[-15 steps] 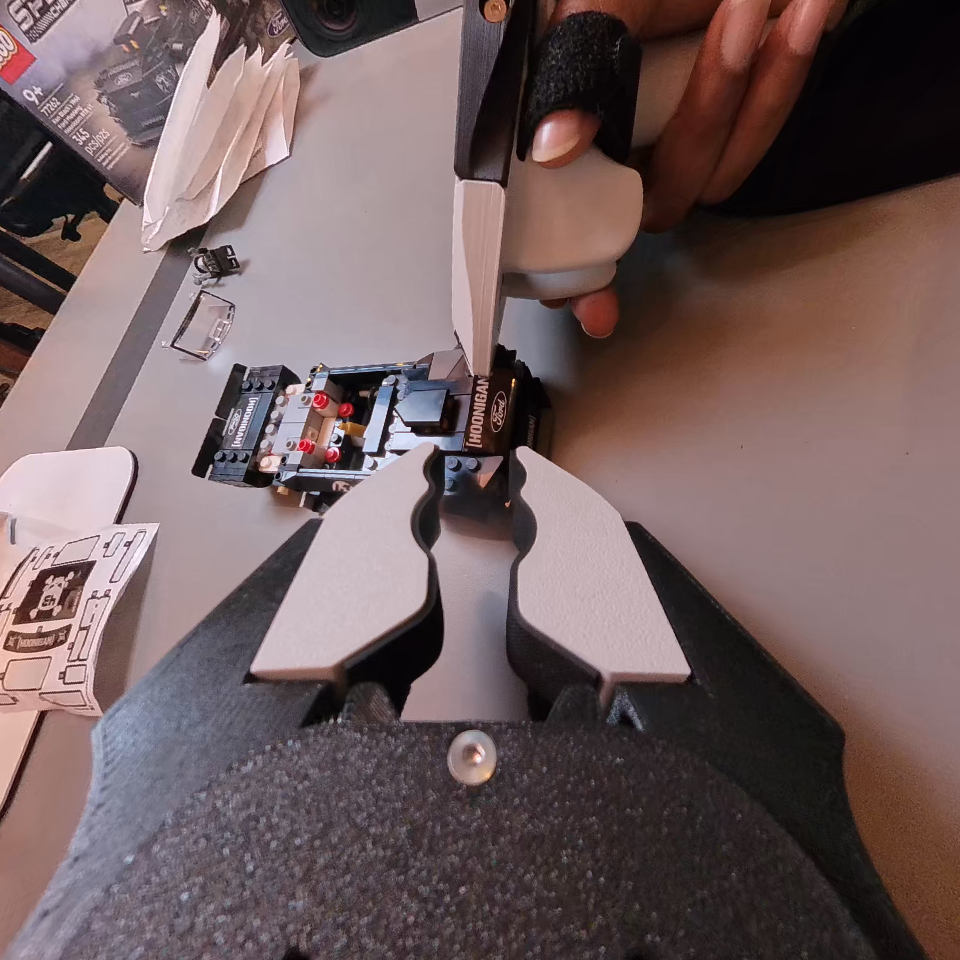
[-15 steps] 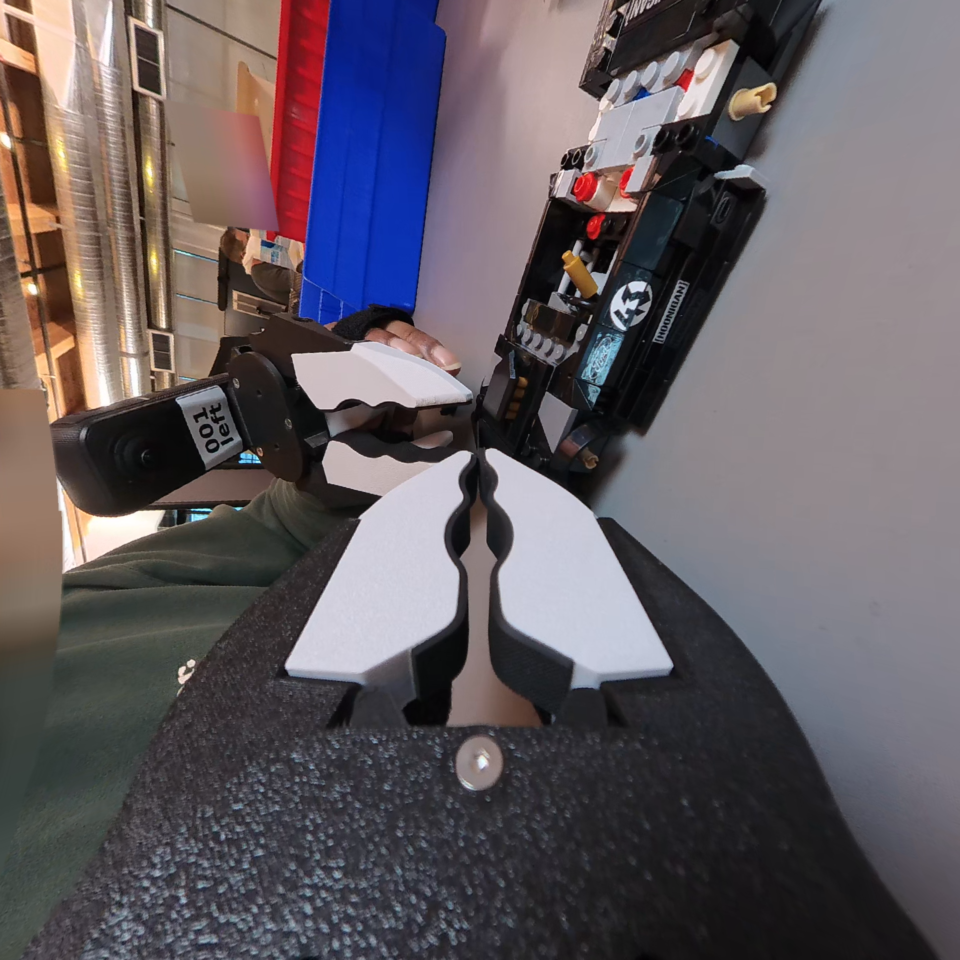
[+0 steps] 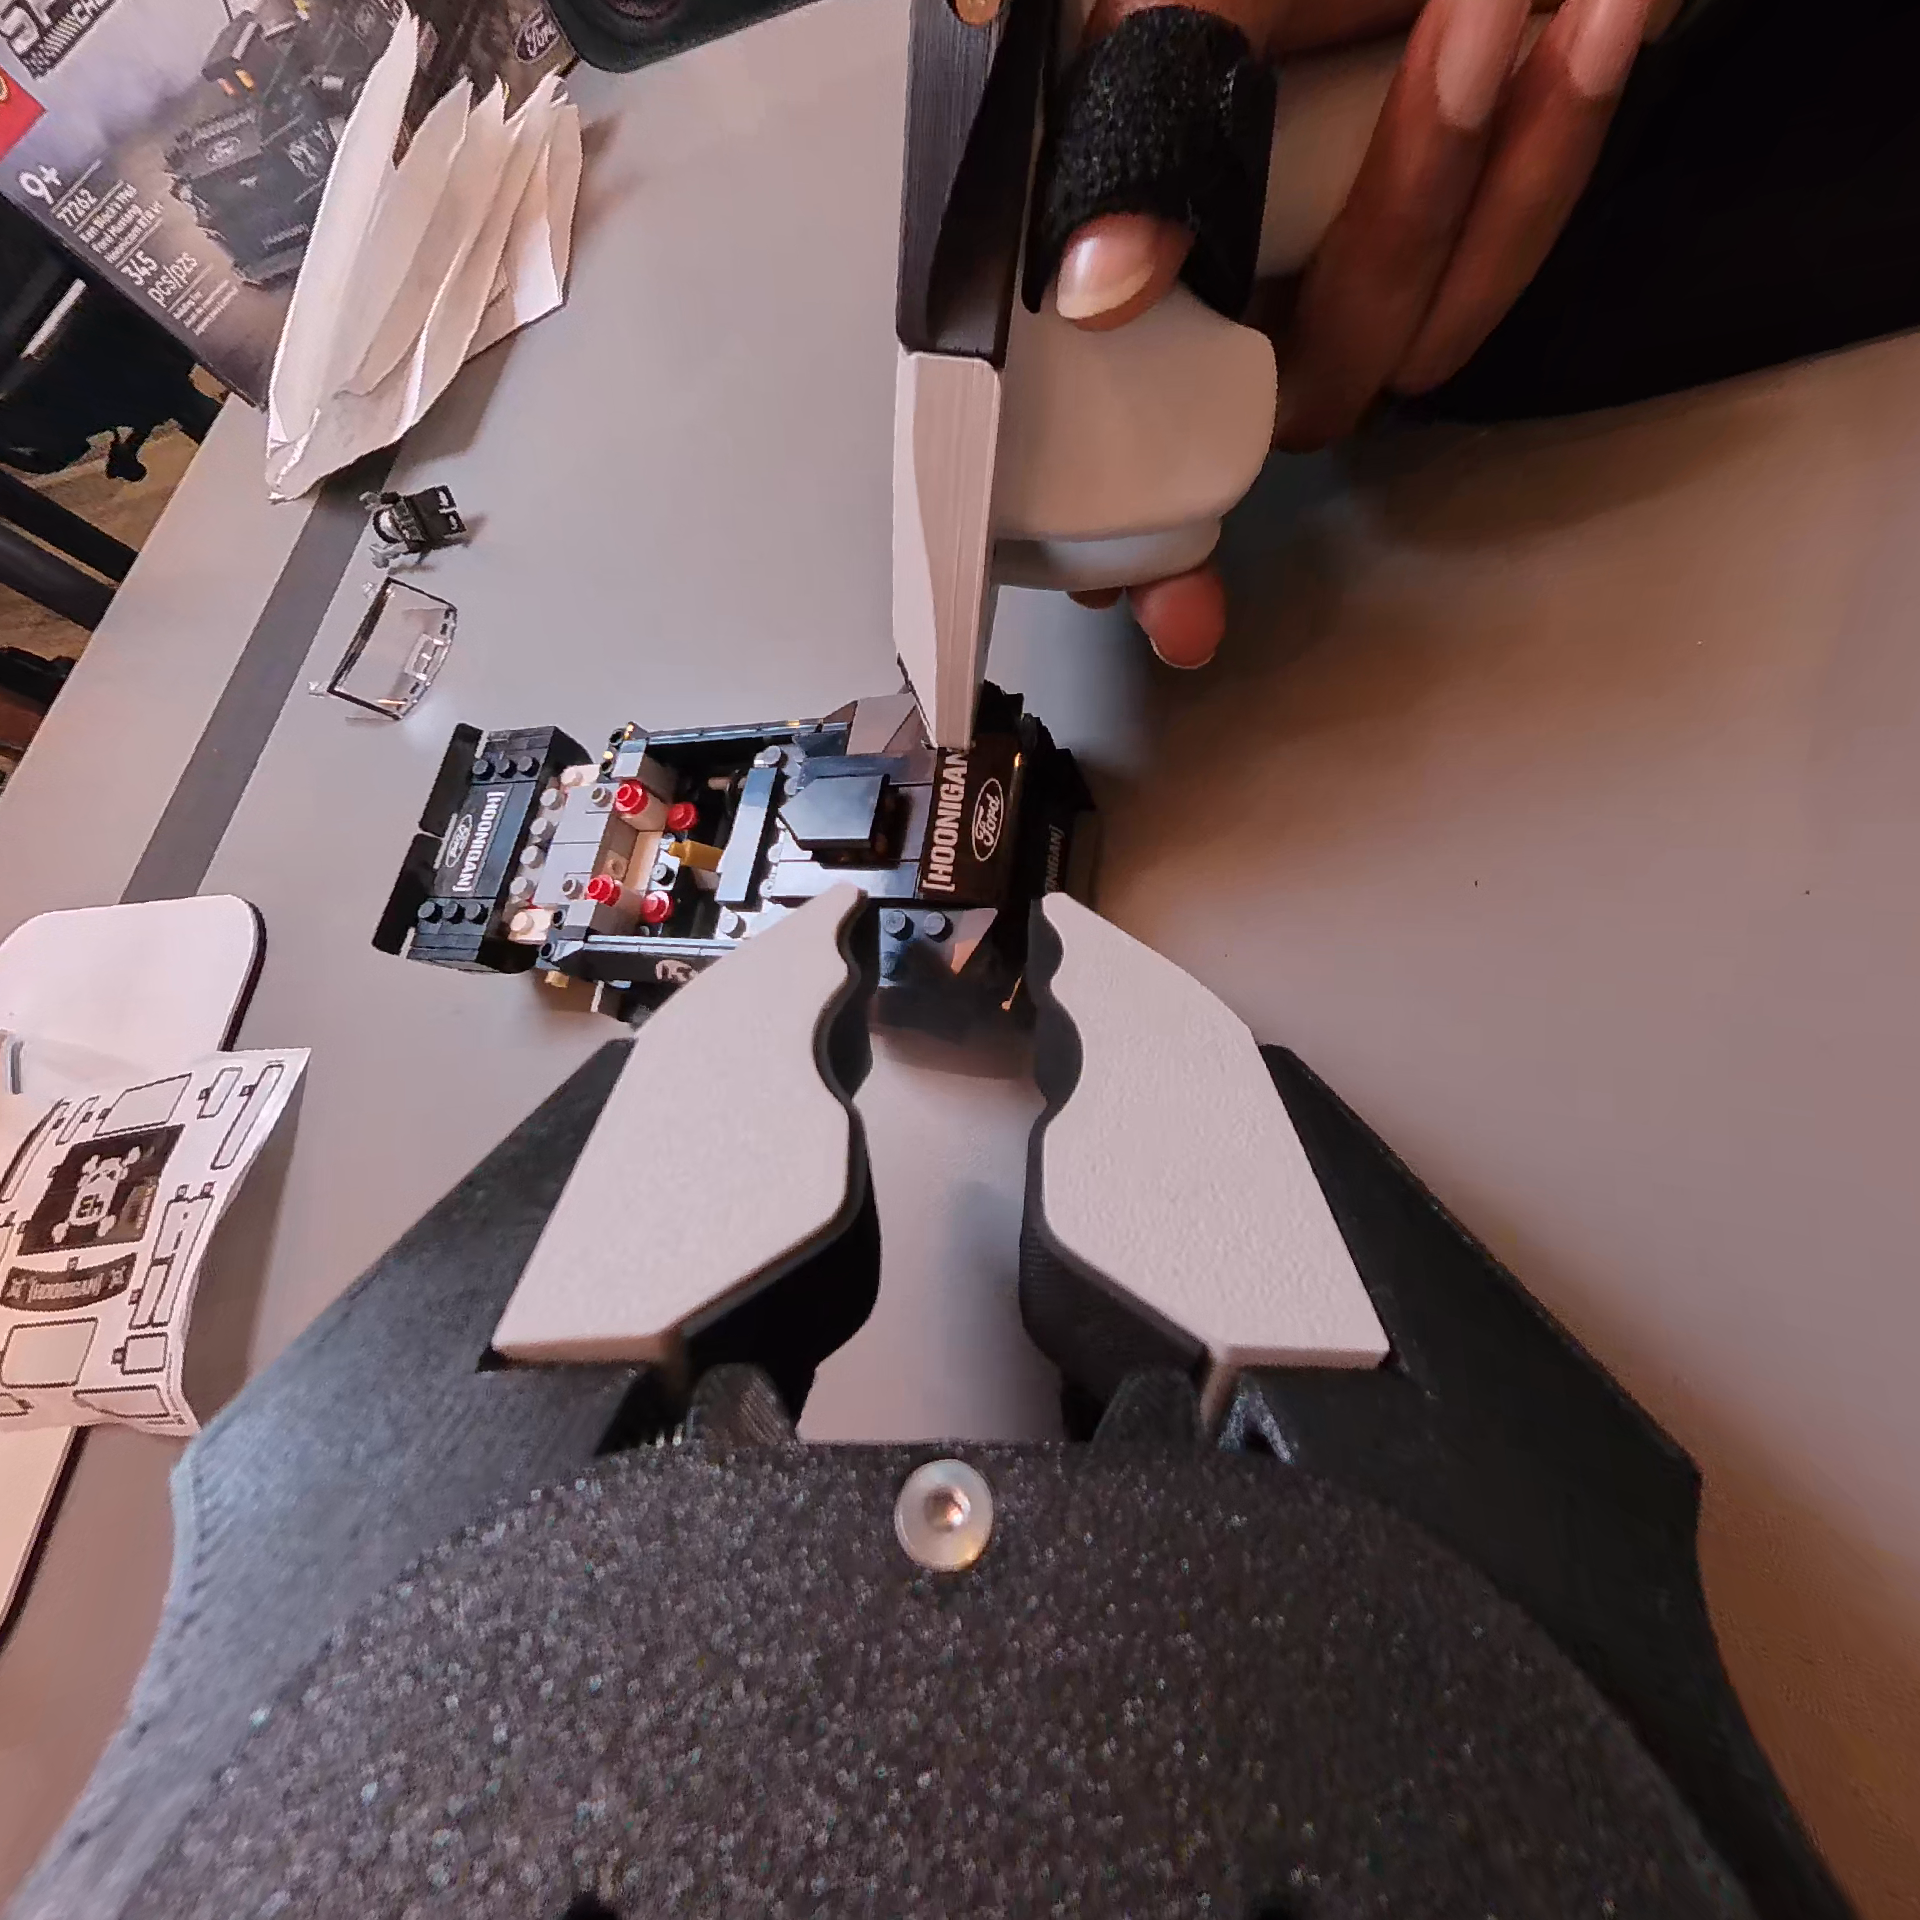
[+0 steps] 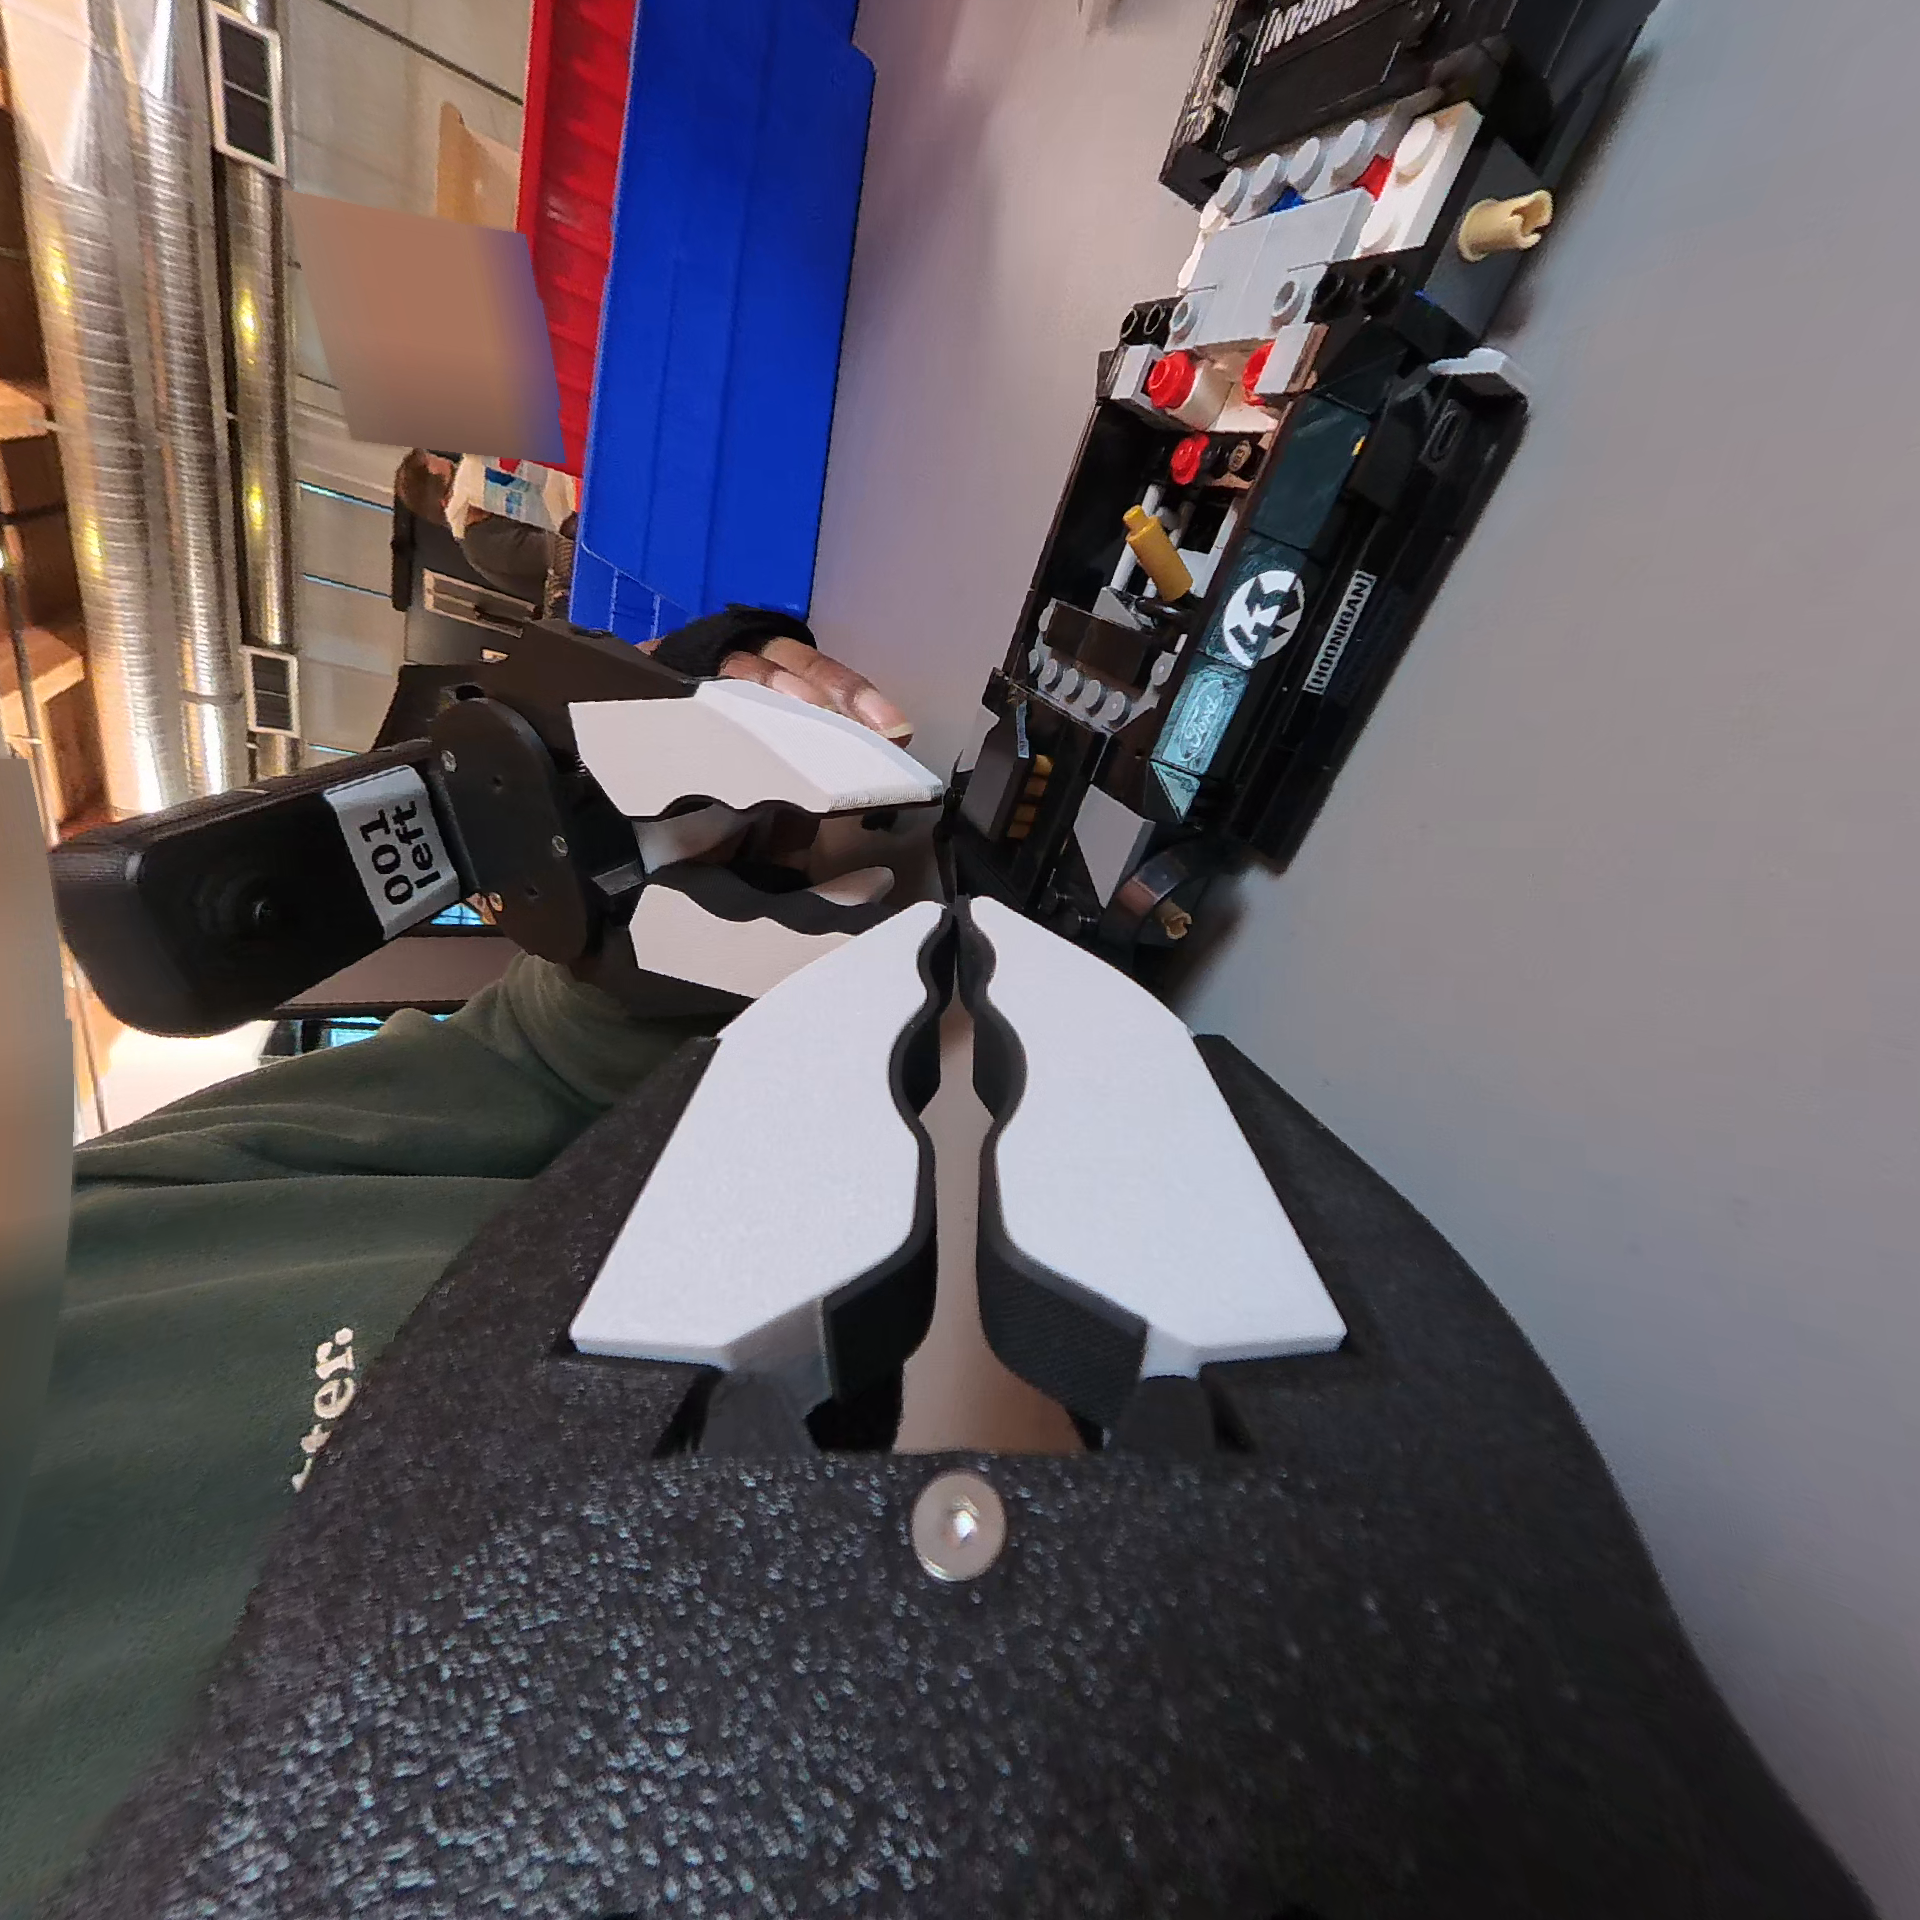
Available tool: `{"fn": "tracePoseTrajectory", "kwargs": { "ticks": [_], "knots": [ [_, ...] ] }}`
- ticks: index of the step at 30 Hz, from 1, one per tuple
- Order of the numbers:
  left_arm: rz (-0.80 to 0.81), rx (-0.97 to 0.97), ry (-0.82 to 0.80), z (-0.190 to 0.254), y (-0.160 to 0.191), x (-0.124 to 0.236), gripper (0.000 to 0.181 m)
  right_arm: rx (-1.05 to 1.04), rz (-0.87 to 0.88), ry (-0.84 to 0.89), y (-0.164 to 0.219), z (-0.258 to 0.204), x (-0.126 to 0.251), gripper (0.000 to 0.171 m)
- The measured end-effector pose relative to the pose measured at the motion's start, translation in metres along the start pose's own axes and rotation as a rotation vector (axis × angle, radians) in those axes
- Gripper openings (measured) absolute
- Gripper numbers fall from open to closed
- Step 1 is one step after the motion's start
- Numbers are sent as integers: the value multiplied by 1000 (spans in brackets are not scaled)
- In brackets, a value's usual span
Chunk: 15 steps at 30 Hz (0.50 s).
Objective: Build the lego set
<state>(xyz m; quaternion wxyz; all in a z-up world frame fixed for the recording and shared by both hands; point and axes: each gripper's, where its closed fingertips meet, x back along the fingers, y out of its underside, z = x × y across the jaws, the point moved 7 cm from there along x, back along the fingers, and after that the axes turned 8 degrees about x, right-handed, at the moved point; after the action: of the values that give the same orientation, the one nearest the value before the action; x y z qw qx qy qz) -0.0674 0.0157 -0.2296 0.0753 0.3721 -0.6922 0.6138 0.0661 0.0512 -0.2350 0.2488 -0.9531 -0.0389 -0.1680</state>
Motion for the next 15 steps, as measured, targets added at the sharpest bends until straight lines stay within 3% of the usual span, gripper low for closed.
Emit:
{"fn": "tracePoseTrajectory", "kwargs": {
  "ticks": [15],
  "knots": [
    [-17, 16, 16, 1, 2, -2, 26, 34, 4, 45, 0, -2, 0, 0]
  ]
}}
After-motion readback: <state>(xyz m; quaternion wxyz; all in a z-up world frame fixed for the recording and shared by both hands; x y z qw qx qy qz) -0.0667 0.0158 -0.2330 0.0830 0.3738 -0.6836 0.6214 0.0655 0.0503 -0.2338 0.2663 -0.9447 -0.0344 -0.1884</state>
